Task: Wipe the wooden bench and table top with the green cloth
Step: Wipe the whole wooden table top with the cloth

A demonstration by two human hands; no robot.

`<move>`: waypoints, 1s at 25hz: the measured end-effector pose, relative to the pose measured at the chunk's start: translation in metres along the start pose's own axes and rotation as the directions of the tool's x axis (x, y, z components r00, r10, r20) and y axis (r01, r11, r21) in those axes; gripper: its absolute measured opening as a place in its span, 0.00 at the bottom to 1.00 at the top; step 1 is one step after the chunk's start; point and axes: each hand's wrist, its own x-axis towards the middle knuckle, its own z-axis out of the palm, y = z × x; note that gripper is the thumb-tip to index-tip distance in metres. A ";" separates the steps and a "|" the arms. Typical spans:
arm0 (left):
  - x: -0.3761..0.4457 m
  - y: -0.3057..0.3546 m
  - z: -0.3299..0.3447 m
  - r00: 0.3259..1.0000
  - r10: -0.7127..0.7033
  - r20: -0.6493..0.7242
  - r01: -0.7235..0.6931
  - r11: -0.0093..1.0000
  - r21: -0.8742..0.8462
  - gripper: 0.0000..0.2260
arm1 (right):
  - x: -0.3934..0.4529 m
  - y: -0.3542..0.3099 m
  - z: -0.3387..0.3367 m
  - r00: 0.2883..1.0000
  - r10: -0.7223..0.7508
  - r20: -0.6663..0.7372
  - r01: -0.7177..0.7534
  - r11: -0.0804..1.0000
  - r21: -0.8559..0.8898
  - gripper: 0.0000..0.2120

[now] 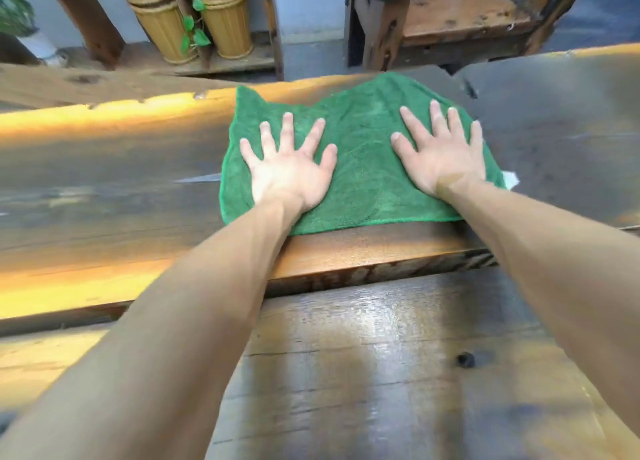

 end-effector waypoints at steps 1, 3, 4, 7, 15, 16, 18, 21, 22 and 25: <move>-0.029 -0.001 0.002 1.000 0.012 0.020 -0.013 1.000 0.007 0.26 | -0.029 0.001 0.002 1.000 -0.002 0.014 0.002 1.000 0.004 0.29; -0.090 -0.004 0.004 0.997 0.022 0.075 -0.023 1.000 0.018 0.26 | -0.089 0.002 0.007 0.999 -0.006 0.051 0.006 1.000 0.011 0.30; -0.121 -0.006 0.006 0.995 0.016 0.097 -0.018 0.999 0.027 0.27 | -0.120 0.003 0.009 0.998 -0.005 0.061 0.004 1.000 0.013 0.30; -0.213 -0.011 0.013 0.992 0.022 0.120 -0.028 0.999 0.047 0.27 | -0.215 0.011 0.013 0.997 0.013 0.079 -0.015 1.000 0.027 0.32; -0.416 -0.020 0.040 0.995 -0.015 0.099 0.012 1.000 0.025 0.31 | -0.433 0.041 0.041 0.998 -0.013 0.061 0.009 0.998 0.064 0.34; -0.435 -0.019 0.041 0.994 -0.024 0.108 0.021 0.999 0.025 0.31 | -0.452 0.044 0.044 0.998 -0.017 0.055 0.014 0.998 0.067 0.33; -0.476 -0.018 0.045 0.993 -0.031 0.110 0.028 0.999 0.028 0.31 | -0.491 0.049 0.049 0.999 -0.037 0.028 0.035 0.997 0.075 0.33; -0.548 -0.019 0.058 0.996 -0.038 0.086 0.037 0.999 0.022 0.30 | -0.554 0.060 0.060 0.997 -0.077 -0.010 0.077 0.994 0.083 0.31; -0.572 -0.018 0.062 0.997 -0.034 0.072 0.033 0.999 0.017 0.30 | -0.576 0.064 0.063 0.996 -0.090 -0.006 0.090 0.993 0.081 0.31; -0.626 -0.021 0.071 0.998 -0.035 0.061 0.033 0.999 0.035 0.30 | -0.624 0.069 0.069 0.995 -0.099 -0.007 0.099 0.992 0.082 0.31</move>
